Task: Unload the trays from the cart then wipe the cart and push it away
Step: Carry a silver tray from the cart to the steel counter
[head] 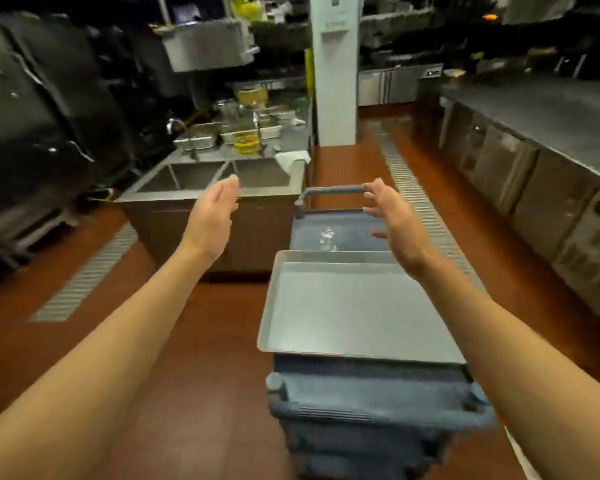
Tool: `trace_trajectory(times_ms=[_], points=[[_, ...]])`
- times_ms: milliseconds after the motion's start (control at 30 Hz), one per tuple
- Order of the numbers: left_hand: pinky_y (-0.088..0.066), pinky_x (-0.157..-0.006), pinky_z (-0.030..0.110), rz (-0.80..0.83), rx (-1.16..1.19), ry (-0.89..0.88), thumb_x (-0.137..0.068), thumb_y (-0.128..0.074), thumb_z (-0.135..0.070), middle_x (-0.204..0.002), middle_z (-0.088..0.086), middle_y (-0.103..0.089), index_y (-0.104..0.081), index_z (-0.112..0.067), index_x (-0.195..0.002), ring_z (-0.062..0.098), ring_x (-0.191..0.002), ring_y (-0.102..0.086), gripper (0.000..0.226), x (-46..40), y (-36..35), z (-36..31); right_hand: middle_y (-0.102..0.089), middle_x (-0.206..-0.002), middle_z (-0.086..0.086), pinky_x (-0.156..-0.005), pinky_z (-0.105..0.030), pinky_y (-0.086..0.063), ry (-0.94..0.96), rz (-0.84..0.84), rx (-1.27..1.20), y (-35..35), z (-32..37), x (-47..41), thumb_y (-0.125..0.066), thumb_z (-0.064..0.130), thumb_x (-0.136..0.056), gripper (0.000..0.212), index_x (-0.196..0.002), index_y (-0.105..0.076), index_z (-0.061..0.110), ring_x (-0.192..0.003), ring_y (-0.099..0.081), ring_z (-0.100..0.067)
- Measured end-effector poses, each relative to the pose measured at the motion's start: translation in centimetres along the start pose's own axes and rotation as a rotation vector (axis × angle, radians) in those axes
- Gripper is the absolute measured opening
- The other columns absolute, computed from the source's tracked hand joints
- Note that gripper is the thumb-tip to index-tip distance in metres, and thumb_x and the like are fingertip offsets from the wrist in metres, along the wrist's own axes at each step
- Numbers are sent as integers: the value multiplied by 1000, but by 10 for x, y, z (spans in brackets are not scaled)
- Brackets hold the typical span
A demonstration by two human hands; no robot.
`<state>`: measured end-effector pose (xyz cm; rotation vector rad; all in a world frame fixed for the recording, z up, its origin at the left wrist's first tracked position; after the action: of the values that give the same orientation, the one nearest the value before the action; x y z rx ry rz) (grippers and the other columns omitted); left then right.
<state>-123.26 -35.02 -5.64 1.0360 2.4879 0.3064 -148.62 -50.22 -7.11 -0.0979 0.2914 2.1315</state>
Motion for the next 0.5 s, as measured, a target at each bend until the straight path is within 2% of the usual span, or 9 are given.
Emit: trace_trajectory(times_ms=[67, 167, 233, 267, 333, 400, 500], points=[[-40, -115, 52, -116, -38, 30, -94, -40, -66, -134, -8, -61, -53, -24, -144, 19, -127, -56, 67, 6, 94, 32, -55, -137, 13, -113, -51, -43, 42, 156, -24, -106, 13, -11, -31, 55, -107, 52, -145, -49, 25, -125, -54, -10], [-43, -112, 51, -272, -41, 90, -99, -37, -64, -128, -10, -61, -55, -27, -138, 18, -123, -58, 57, 29, 222, 66, -53, -145, 8, -109, -51, -46, 60, 333, -63, -252, 38, -14, -33, 66, -97, 67, -149, -46, 26, -129, -53, -12], [-44, -111, 51, -344, -45, 107, -100, -36, -66, -127, -9, -62, -57, -27, -136, 15, -122, -59, 57, 40, 280, 82, -55, -137, 15, -108, -52, -47, 102, 415, -83, -319, 47, -17, -33, 63, -102, 56, -146, -48, 31, -126, -54, -7], [-45, -111, 50, -392, -59, 118, -96, -36, -71, -129, -7, -63, -56, -24, -139, 16, -122, -59, 67, 45, 313, 90, -55, -137, 17, -108, -51, -48, 122, 454, -97, -356, 53, -19, -32, 62, -104, 53, -145, -49, 33, -125, -54, -4], [-45, -110, 51, -463, -57, 151, -91, -36, -72, -135, -1, -61, -53, -19, -145, 20, -125, -59, 77, 52, 361, 105, -53, -142, 14, -106, -48, -50, 134, 498, -98, -412, 64, -20, -30, 62, -105, 54, -147, -49, 33, -125, -54, -2], [-45, -110, 50, -534, -30, 181, -91, -35, -67, -137, 1, -61, -52, -18, -145, 21, -125, -59, 74, 59, 406, 128, -52, -145, 10, -105, -44, -50, 141, 565, -97, -471, 71, -20, -28, 59, -106, 54, -147, -50, 31, -128, -53, -5], [-46, -108, 48, -580, -26, 218, -91, -35, -67, -136, -1, -61, -54, -23, -140, 18, -125, -59, 68, 57, 449, 167, -59, -133, 16, -98, -34, -52, 117, 649, -121, -541, 68, -26, -27, 54, -108, 47, -138, -56, 32, -123, -57, -2]])
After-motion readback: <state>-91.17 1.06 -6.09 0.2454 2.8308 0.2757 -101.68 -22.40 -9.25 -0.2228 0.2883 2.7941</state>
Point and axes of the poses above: each hand's wrist, its own x-axis away from the middle knuckle, its own y-axis out of the back of the hand, z = x × y, the point moved 5 cm from there along -x, towards the middle knuckle
